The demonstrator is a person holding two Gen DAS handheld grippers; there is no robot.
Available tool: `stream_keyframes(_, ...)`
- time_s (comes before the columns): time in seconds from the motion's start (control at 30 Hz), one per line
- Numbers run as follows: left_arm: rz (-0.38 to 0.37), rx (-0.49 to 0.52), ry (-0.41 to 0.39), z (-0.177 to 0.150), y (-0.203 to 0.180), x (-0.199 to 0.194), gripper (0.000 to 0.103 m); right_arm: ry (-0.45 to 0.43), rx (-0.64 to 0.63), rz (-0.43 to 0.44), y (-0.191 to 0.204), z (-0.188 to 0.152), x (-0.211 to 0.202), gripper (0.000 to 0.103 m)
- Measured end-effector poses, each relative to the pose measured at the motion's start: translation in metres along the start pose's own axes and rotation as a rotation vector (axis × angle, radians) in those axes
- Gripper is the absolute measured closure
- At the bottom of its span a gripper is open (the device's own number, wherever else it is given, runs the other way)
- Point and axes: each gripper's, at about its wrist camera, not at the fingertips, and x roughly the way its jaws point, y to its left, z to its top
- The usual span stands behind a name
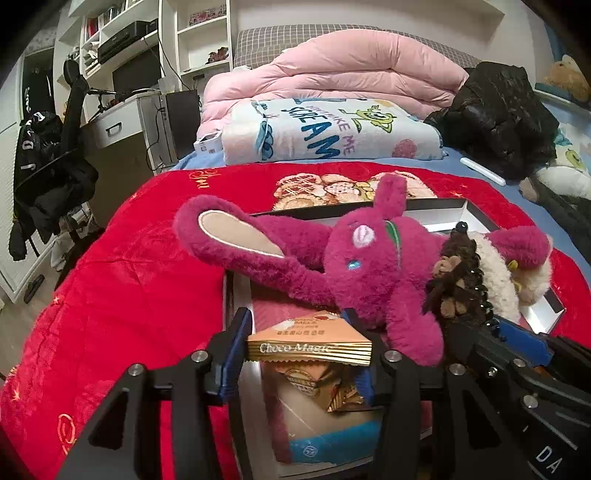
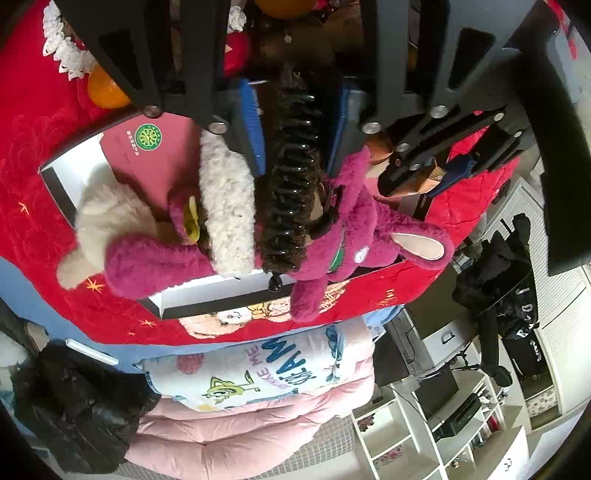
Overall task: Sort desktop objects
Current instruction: 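Lower the snack and hair clip into the tray and open both grippers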
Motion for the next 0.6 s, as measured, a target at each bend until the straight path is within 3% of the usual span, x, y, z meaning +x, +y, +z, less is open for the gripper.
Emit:
stream_keyframes(0.23,-0.086,-0.046,0.021,0.006,0.011,-0.002,0.030,0.004,0.078,0.001,-0.017,0.002,-0.004,0.035)
stream_keyframes(0.3,0.000,-0.058,0.014,0.008,0.016,-0.006,0.000,-0.005,0.094,0.000,-0.021,0.003,-0.007,0.025)
stream_keyframes(0.33,0.040,-0.037,0.002,0.008,0.017,-0.007,0.000,-0.011,0.107,0.002,-0.024,0.004,-0.009,0.017)
stream_keyframes(0.4,-0.007,-0.015,-0.015,0.005,0.016,-0.007,0.000,-0.035,0.131,0.039,-0.025,0.006,-0.013,0.000)
stream_keyframes(0.6,-0.012,0.003,-0.003,0.000,0.004,0.006,0.000,-0.038,0.110,0.005,-0.020,0.007,-0.011,0.000)
